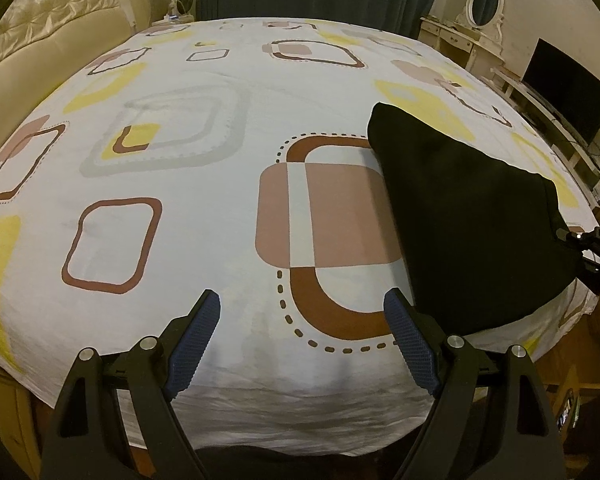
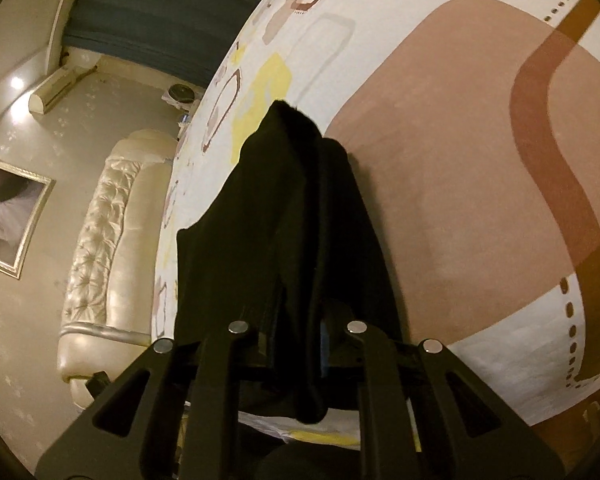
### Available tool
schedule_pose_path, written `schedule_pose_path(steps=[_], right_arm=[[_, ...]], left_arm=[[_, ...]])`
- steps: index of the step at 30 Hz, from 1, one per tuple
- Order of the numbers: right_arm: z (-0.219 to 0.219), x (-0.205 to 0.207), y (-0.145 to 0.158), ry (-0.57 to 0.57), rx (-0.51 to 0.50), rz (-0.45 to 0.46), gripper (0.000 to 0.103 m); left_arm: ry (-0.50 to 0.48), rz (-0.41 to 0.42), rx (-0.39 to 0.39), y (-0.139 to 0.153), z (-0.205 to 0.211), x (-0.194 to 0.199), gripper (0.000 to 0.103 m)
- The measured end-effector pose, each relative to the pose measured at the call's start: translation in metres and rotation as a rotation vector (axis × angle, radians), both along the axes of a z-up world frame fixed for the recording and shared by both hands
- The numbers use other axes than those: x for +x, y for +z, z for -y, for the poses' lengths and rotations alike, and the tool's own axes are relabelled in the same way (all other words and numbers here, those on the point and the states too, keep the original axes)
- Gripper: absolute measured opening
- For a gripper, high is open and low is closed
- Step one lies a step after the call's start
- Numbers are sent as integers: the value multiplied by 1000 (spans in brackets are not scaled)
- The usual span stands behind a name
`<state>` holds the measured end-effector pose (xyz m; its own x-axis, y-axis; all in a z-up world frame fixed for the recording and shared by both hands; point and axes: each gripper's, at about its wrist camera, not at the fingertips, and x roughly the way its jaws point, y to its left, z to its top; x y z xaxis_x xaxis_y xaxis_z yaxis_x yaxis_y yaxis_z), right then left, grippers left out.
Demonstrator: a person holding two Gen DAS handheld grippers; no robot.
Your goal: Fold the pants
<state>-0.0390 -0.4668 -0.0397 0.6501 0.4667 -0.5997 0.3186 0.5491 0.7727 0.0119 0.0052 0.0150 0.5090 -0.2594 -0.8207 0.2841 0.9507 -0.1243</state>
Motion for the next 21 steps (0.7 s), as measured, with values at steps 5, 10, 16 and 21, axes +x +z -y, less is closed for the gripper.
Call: schedule_pose_path(steps=[5, 10, 16, 21], right_arm=[[21, -20, 5, -69, 64, 45, 48], [39, -40, 1, -109, 61, 26, 70], [38, -43, -15, -92, 128, 38, 70], [27, -32, -16, -41, 144, 46, 71]], left_arm=[[-9, -18, -17, -3, 3, -1, 83], [-58, -57, -83, -7, 12, 1, 83], [-125, -147, -210, -18, 31, 13, 83], [-117, -227, -329, -31, 39, 33, 83]])
